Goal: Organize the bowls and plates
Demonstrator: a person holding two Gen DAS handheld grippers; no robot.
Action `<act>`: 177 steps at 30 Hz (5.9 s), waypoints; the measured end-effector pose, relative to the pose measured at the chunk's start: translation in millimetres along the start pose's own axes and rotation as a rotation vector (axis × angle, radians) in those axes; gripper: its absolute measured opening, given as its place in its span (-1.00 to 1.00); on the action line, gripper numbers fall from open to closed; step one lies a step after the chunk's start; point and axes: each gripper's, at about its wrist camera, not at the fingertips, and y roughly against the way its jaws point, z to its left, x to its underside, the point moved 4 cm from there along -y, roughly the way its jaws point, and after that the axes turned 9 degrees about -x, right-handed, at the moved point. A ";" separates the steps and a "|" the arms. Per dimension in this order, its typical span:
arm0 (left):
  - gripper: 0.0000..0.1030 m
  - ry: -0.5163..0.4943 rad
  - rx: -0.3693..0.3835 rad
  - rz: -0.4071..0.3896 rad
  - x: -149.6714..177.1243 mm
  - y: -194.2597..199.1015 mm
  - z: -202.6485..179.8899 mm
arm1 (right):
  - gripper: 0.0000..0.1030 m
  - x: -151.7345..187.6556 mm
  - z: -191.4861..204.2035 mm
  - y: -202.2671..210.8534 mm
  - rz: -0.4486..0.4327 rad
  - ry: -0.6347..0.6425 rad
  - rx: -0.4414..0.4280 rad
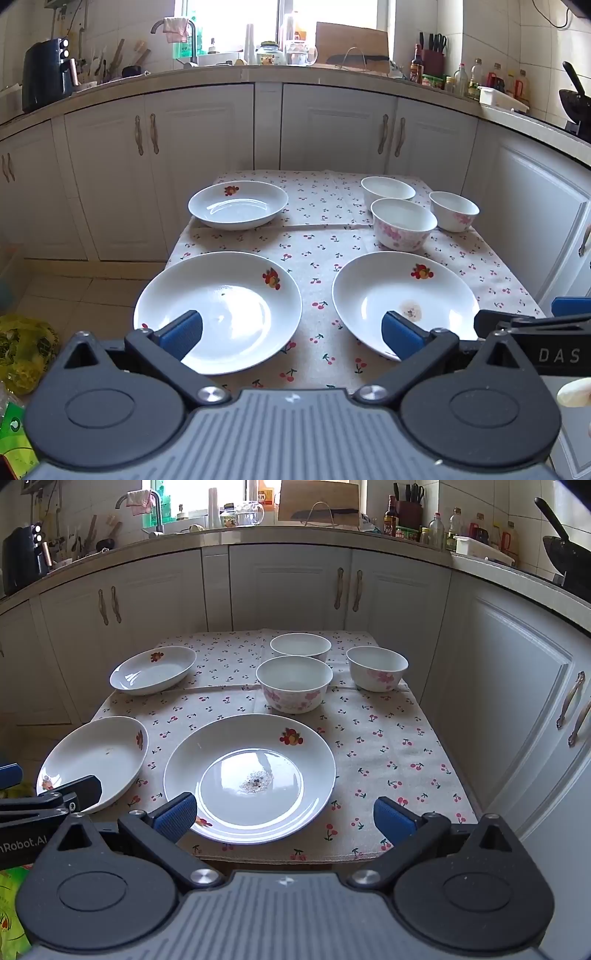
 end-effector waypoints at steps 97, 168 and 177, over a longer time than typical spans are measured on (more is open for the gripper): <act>0.98 -0.007 0.003 -0.046 -15.2 1.2 4.6 | 1.00 -11.1 4.3 -2.8 -0.007 0.026 -0.004; 0.98 -0.384 0.384 0.045 38.5 -118.5 119.4 | 0.01 -73.6 128.7 -228.7 0.362 0.224 -0.631; 0.97 -0.393 0.390 0.066 36.1 -119.6 118.5 | 0.02 -73.7 130.8 -227.3 0.369 0.232 -0.634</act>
